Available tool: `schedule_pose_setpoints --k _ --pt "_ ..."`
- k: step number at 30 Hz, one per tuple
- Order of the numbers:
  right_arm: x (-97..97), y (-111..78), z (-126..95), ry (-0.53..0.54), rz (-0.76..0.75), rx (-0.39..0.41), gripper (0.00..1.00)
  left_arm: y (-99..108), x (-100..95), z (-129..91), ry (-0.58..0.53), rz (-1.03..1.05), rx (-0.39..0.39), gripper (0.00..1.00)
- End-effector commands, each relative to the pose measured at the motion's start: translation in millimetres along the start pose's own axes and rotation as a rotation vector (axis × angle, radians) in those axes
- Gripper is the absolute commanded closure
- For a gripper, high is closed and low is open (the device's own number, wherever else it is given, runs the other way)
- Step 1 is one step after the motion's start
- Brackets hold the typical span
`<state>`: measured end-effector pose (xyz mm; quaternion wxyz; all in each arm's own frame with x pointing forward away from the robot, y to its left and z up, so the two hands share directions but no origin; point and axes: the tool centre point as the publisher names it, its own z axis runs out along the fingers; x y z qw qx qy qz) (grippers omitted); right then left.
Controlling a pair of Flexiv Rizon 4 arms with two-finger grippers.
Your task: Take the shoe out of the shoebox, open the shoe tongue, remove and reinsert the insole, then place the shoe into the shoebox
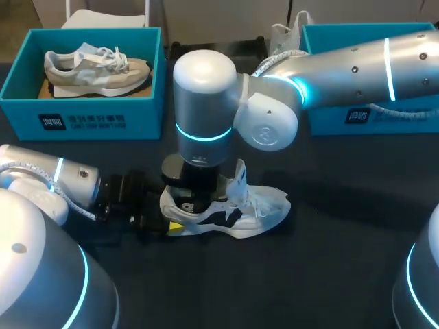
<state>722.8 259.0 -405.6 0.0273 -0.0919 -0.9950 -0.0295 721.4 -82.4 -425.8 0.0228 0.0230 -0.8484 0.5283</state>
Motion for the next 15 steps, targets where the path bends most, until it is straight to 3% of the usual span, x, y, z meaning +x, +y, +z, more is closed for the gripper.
schedule_pose_setpoints --k 1,4,7,15 --pt "1.0 2.2 28.7 0.014 0.002 0.005 0.69 2.4 -1.8 0.5 0.001 0.0 -0.003 1.0" --pt "1.6 2.1 32.1 0.03 0.005 0.01 0.78 2.4 -1.8 0.5 0.001 0.0 -0.003 1.0" --pt "2.6 2.9 35.3 0.051 0.007 0.015 1.0 2.4 -1.8 0.5 0.001 0.0 -0.003 1.0" --pt "7.2 -3.7 22.3 0.04 0.027 0.007 1.0 2.4 -1.8 0.5 0.001 0.0 -0.003 1.0"
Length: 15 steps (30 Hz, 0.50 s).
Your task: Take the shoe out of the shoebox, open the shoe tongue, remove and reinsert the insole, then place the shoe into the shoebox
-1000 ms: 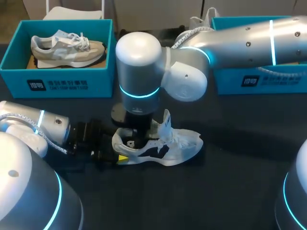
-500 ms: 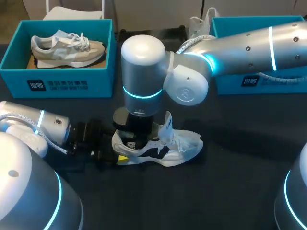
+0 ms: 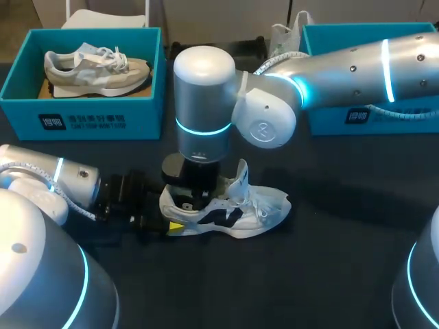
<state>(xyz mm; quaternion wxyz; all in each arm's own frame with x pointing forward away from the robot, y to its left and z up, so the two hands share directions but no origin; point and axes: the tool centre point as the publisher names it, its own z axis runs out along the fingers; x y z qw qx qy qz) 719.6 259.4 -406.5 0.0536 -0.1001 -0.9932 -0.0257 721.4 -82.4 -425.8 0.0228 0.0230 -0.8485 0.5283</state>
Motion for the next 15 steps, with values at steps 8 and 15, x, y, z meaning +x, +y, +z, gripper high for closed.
schedule_pose_setpoints --k 8,15 --pt "3.4 -13.0 -6.5 -0.024 0.02 -0.032 1.0 2.3 -1.8 0.5 0.001 0.0 -0.003 1.0" --pt "-0.6 -15.2 -27.1 -0.029 -0.007 -0.024 1.0 2.3 -1.8 0.5 0.001 0.0 -0.003 1.0"
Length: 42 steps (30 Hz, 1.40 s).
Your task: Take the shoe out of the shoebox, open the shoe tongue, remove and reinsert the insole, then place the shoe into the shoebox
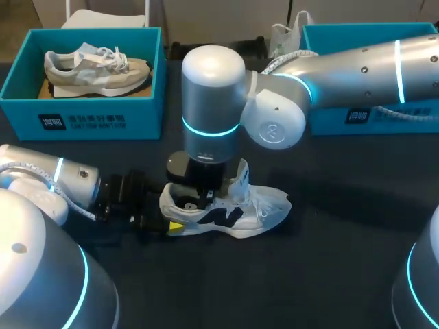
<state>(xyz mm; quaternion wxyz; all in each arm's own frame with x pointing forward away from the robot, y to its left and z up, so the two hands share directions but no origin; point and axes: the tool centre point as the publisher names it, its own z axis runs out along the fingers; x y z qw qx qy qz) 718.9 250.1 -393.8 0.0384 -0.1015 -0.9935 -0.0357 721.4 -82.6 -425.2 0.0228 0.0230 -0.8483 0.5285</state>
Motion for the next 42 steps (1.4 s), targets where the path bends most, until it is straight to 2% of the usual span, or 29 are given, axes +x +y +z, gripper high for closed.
schedule_pose_setpoints --k 1,9,16,21,26,32,42 --pt "-1.9 -6.3 -16.0 0.0 -0.009 -0.001 1.0 3.0 -1.9 0.6 0.001 0.0 -0.004 1.0" --pt "-5.5 -7.3 -28.9 -0.008 -0.021 -0.025 1.0 3.0 -1.9 0.6 0.001 0.0 -0.004 1.0" --pt "-9.2 -18.5 -38.9 -0.022 -0.011 -0.015 1.0 3.0 -1.9 0.6 0.001 0.0 -0.004 1.0" --pt "-10.5 -21.3 -49.9 -0.049 0.0 -0.048 1.0 3.0 -1.9 0.6 0.001 0.0 -0.004 1.0" --pt "-11.3 -7.9 -62.2 -0.049 -0.002 -0.078 1.0 3.0 -1.9 0.6 0.001 0.0 -0.004 1.0" --pt "-10.6 17.2 -76.3 -0.046 0.027 -0.111 1.0 3.0 -1.9 0.6 0.001 0.0 -0.004 1.0" --pt "-4.2 44.7 -84.5 -0.051 0.038 -0.159 1.0 3.0 -1.9 0.6 0.001 0.0 -0.004 1.0"
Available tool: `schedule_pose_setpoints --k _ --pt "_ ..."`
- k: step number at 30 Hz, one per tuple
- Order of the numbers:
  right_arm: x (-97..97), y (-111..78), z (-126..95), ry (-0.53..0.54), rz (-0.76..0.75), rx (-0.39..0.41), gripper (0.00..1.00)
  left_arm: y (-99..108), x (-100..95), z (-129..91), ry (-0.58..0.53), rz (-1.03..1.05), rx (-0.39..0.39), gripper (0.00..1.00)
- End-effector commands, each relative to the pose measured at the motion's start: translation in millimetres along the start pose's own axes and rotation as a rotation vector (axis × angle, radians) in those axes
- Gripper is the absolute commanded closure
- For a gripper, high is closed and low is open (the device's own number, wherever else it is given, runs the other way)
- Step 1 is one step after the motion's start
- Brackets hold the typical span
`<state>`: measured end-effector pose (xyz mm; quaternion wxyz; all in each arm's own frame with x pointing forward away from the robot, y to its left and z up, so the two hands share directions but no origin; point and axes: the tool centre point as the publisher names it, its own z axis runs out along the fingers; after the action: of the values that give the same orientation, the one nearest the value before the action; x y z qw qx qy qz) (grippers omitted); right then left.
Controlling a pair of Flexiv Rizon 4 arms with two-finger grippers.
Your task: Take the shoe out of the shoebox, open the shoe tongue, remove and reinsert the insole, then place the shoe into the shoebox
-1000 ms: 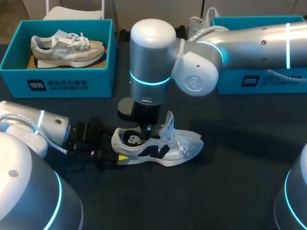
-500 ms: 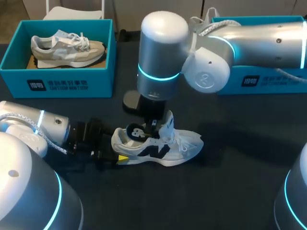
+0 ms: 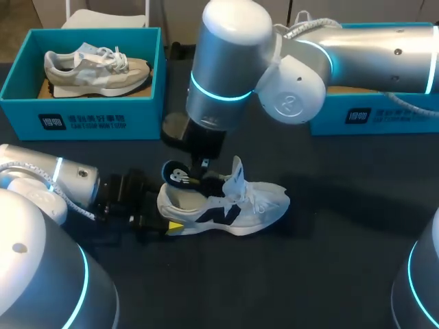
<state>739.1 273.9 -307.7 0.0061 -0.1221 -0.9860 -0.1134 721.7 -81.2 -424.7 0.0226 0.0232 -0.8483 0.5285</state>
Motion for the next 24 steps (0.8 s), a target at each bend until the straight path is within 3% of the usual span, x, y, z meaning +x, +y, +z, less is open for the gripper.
schedule_pose_setpoints --k 1,11,21,22,23,24 --pt "6.4 14.6 2.3 -0.003 0.005 -0.005 1.0 2.9 -1.5 2.1 0.002 0.0 -0.004 1.0" --pt "7.8 26.8 9.1 0.016 0.011 -0.063 1.0 2.9 -1.5 2.1 0.002 0.0 -0.004 1.0" --pt "8.1 26.0 12.4 0.025 0.035 -0.092 1.0 2.9 -1.5 2.1 0.002 0.0 -0.004 1.0" --pt "8.3 25.4 12.0 0.025 0.033 -0.091 0.96 2.9 -1.5 2.1 0.002 0.0 -0.004 1.0" --pt "8.8 25.1 10.6 0.026 0.033 -0.089 0.71 2.9 -1.5 2.1 0.002 0.0 -0.004 1.0" --pt "9.3 25.2 9.2 0.026 0.033 -0.088 0.55 2.9 -1.5 2.1 0.002 0.0 -0.004 1.0"
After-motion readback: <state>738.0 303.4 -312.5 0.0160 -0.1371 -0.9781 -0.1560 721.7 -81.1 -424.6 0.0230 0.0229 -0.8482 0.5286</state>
